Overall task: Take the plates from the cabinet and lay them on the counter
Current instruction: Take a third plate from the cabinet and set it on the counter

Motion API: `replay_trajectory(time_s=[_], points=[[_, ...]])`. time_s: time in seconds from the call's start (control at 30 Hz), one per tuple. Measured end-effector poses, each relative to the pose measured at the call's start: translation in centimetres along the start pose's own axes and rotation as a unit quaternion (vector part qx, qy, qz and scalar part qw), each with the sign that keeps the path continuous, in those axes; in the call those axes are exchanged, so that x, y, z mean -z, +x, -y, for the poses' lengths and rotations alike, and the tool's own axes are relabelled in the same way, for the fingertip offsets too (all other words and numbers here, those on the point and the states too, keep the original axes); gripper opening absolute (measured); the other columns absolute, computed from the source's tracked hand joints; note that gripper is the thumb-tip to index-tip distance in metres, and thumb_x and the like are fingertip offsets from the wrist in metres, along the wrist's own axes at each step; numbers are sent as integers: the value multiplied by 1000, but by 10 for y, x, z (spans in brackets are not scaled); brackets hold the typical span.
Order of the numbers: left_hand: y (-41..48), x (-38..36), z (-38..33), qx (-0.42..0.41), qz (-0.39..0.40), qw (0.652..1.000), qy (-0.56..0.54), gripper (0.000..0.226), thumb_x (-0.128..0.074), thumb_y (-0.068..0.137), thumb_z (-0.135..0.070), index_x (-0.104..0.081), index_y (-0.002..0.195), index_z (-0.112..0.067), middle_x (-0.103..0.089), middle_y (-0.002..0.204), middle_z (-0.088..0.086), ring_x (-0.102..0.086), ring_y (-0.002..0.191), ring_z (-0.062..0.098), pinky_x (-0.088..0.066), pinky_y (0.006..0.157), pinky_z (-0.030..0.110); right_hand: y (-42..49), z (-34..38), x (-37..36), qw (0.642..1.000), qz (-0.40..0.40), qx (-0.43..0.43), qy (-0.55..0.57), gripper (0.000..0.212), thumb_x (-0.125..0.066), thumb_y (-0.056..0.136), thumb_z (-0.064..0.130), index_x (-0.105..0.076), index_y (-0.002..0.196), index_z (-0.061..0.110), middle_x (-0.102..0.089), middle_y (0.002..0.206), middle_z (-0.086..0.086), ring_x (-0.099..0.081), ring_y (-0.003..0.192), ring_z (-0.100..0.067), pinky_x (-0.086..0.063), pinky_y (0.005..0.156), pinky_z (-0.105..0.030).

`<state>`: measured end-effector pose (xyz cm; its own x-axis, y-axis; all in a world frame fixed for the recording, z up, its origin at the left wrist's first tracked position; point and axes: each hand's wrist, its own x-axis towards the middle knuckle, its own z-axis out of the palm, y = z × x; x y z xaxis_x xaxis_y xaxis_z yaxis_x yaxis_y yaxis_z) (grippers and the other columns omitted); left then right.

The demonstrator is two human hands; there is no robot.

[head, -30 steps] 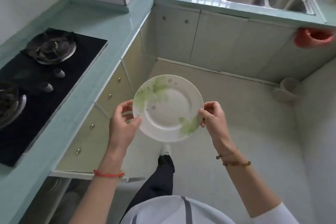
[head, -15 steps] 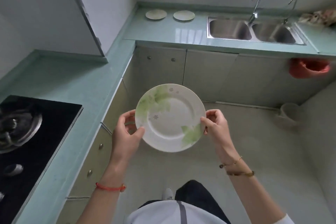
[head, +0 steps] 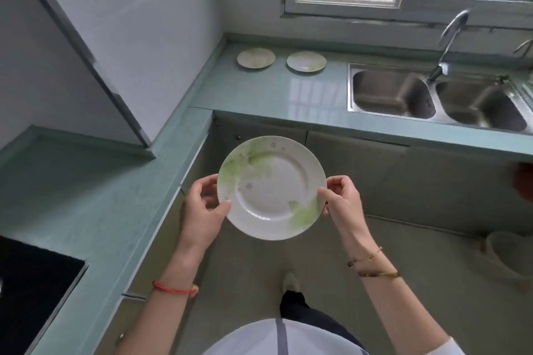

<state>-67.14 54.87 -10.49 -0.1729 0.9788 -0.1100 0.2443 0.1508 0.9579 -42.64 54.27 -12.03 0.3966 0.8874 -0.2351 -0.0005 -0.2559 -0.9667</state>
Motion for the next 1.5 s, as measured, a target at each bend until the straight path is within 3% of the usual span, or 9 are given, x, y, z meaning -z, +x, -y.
replay_trajectory(time_s=[0.1,0.27,0.4,0.7,0.83,0.93,1.17,1.3,1.5], points=[[54,-24,-17,1,-19,1000,-8,49,-71,83,1,-57,120,-29,-67,110,-13,-67,92,-5,-52,71,12,66,24,-9,1000,19,-2,-2,14,-58,81,1,-56,88,13,-55,76,-3,-46,60,-16,-40,52,-27],[140,-54,-36,20,-35,999,-18,49,-68,84,5,-57,124,-21,-66,114,-3,-66,100,9,-51,76,17,158,55,-31,998,43,-9,-33,15,-57,81,2,-56,93,10,-58,79,-5,-47,55,-15,-42,48,-21],[213,-71,-42,35,-58,998,-8,48,-68,83,4,-58,123,-20,-65,109,-4,-64,95,4,-48,71,14,229,72,-57,997,60,-14,-53,13,-57,83,3,-55,92,12,-58,83,-6,-49,60,-17,-43,48,-18],[407,-86,-35,62,-50,996,39,51,-71,80,3,-56,125,-16,-64,103,-7,-64,90,4,-55,78,27,390,88,-148,992,49,-32,-109,16,-56,81,2,-52,91,13,-58,90,-8,-55,76,-23,-52,62,-35],[499,-86,-27,60,-30,993,102,50,-73,78,3,-55,120,-16,-65,107,2,-67,83,10,-51,65,20,452,86,-197,989,34,-59,-134,14,-55,81,0,-51,91,9,-59,92,-13,-55,75,-25,-49,57,-32],[561,-88,-19,57,-20,988,139,46,-72,78,1,-56,118,-14,-66,107,5,-68,82,17,-53,67,27,494,82,-232,984,20,-76,-162,12,-53,81,2,-52,91,7,-63,96,-17,-59,84,-30,-54,74,-47],[652,-103,15,118,17,979,166,46,-71,79,4,-54,120,-9,-64,115,10,-66,98,26,-56,78,33,564,68,-282,963,12,-118,-243,16,-49,82,2,-52,98,2,-61,101,-18,-62,94,-37,-55,81,-51],[685,-115,35,150,35,972,176,47,-70,80,6,-54,121,-7,-63,117,12,-64,98,23,-58,85,37,592,58,-297,949,16,-141,-283,17,-47,79,-1,-53,95,2,-63,98,-18,-63,93,-37,-53,76,-46],[717,-126,56,163,29,966,198,42,-68,81,7,-54,118,-8,-62,119,12,-61,94,21,-54,77,31,624,46,-314,932,42,-166,-318,15,-44,71,-3,-56,76,5,-64,79,-18,-68,84,-38,-57,76,-47]])
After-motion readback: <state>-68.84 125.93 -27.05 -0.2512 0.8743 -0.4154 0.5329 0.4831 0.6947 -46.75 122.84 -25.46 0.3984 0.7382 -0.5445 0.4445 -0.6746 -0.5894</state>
